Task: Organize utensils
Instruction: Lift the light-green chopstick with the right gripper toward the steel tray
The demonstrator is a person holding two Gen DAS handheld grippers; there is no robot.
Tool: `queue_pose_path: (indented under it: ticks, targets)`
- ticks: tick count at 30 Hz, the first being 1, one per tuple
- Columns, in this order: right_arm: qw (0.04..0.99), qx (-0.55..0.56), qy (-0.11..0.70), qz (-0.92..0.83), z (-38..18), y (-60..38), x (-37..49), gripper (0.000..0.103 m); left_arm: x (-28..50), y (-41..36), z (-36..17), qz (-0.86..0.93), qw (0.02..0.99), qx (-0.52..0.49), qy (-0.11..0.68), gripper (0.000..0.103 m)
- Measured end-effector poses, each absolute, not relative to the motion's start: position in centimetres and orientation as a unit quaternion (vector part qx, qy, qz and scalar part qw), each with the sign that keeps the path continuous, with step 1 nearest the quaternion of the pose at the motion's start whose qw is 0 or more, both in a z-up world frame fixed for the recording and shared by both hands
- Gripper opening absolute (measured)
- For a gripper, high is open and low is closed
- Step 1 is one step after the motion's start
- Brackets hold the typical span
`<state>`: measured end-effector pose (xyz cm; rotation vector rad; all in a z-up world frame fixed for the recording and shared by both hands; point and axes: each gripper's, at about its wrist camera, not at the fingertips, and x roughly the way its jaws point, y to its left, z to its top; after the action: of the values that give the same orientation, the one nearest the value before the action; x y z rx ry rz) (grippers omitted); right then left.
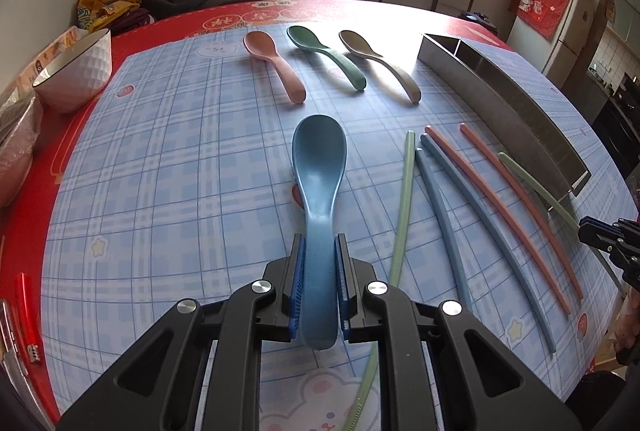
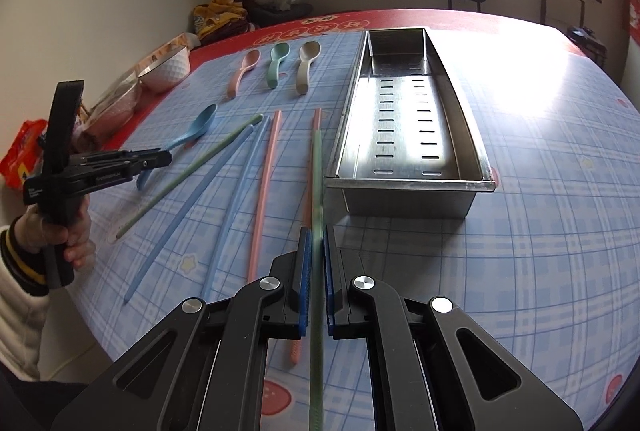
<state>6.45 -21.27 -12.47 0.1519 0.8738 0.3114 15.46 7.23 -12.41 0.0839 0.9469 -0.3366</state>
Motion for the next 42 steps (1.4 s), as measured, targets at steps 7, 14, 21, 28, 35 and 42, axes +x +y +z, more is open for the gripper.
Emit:
queue_pose_path:
  ticks: [7,14,21,28,35,42]
  targets:
    - [0.89,0.075,0.425,0.145,-13.1,-21.7,6.7,0.006,16.5,8.0,-12.5,-0.196,0.857,-0.012,0.477,0.023]
    - [0.886,0.08,0.433,0.146,-13.9,-21.7,6.9,0.006,18.3,9.5,-13.0,-0.203,0.843,-0.08,0.492,0.022]
    - [0.883,0.084,0.439,0.144,-14.5,-21.8,7.3,0.006,18.4,10.1,-13.3,-0.222,0.84,-0.112,0.482,0.016]
    - [0.883,0.086,0.438,0.145,-14.5,-21.8,7.3,0.006,17.7,9.3,-13.0,-0.204,0.855,-0.077,0.47,0.015]
    - [0.883,0.08,0.44,0.145,-14.5,-21.7,7.5,0.006,15.7,8.4,-10.9,-0.192,0.879,-0.044,0.434,0.015]
    - [0.88,0.074,0.448,0.141,-14.5,-21.2,8.1,0.007,13.9,7.6,-9.6,-0.198,0.888,-0.024,0.414,0.015]
